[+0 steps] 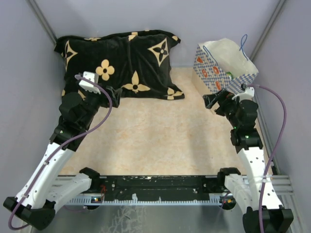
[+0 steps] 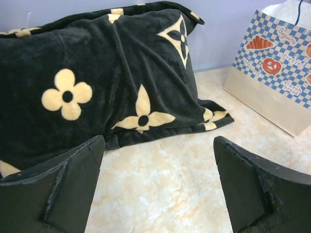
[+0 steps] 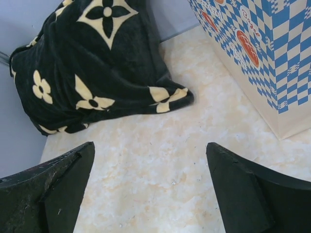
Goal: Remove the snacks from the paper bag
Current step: Adjust the paper bag at the center of the board.
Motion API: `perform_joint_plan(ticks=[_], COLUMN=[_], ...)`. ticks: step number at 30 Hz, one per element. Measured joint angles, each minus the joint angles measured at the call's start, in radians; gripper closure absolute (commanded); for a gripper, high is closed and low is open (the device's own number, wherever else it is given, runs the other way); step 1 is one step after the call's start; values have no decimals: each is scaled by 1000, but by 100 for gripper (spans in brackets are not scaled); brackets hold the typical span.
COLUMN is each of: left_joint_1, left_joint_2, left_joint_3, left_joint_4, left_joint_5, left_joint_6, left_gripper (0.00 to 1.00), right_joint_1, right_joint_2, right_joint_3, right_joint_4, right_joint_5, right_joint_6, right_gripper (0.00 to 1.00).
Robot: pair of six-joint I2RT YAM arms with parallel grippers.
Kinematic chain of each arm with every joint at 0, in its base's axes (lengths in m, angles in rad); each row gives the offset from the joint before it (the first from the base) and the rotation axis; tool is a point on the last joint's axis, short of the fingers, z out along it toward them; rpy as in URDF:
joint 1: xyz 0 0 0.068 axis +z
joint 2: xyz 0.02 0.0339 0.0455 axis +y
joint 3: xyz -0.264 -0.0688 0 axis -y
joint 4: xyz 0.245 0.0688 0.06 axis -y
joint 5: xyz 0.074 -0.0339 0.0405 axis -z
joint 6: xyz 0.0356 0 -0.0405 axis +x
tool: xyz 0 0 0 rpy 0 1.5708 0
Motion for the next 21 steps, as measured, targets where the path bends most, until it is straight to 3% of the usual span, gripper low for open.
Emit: perform_joint_plan(ticks=[9, 16, 21], left_joint_1=[2, 2, 4], left_joint_2=[16, 53, 91], left_joint_3=[-8, -13, -12], left_joint_4=[-3, -2, 0], left_joint_5=[54, 119, 156], left_joint_6=[-24, -47, -55], left_gripper=[0, 0, 0], right_joint_1=[-13, -15, -17], right_joint_2=[58, 325, 617], right_joint_3=[81, 475, 922], right_joint_4=[-56, -146, -301], right_joint_5=[-25, 62, 81], right_joint_6=[-44, -188, -312], right_gripper=[1, 1, 1])
